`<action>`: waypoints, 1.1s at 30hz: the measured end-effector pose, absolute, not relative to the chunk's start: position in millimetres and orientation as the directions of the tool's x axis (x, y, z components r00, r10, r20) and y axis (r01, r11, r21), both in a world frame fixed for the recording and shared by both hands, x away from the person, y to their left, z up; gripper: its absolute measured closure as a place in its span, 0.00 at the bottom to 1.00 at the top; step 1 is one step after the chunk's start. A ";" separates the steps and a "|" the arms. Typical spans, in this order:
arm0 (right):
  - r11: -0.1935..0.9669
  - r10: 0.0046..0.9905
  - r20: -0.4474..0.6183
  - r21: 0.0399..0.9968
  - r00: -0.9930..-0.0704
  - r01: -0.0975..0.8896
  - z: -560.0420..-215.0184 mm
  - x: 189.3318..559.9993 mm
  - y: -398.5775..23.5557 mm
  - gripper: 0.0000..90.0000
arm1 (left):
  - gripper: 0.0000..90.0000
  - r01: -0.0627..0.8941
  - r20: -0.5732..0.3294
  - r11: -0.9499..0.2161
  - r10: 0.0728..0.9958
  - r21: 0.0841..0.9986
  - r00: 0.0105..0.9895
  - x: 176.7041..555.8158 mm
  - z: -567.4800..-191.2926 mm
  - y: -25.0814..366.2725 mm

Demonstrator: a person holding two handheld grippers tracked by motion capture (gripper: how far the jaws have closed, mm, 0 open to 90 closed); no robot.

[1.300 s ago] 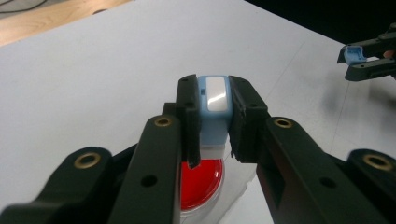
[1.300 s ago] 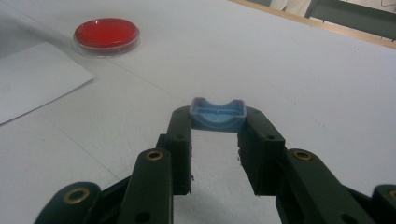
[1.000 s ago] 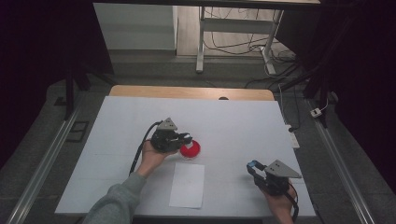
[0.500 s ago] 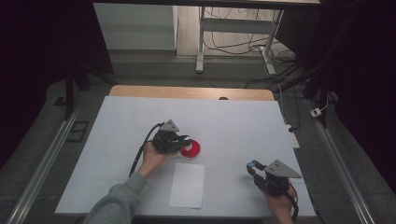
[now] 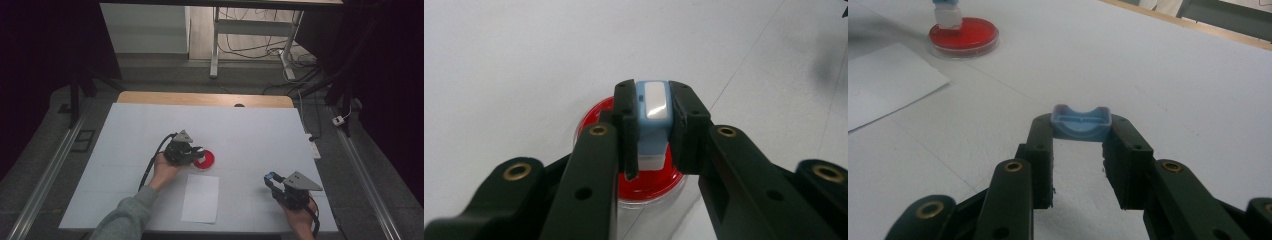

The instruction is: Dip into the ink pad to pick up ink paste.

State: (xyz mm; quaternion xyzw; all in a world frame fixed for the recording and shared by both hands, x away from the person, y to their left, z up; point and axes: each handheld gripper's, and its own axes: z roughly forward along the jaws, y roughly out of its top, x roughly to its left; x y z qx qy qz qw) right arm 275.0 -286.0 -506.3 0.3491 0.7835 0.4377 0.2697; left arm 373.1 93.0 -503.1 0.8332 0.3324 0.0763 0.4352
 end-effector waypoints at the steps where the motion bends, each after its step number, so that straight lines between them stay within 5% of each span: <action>1: 0.374 0.783 -0.117 0.874 -0.611 0.311 -506.3 275.0 -286.0 0.73 | 0.84 0.488 -0.162 -0.401 0.621 0.775 0.767 373.2 -503.6 93.0; 33: 0.373 0.780 -0.116 0.875 -0.614 0.309 -506.5 275.0 -285.8 0.73 | 0.84 0.473 -0.115 -0.454 0.619 0.755 0.777 370.1 -509.1 88.6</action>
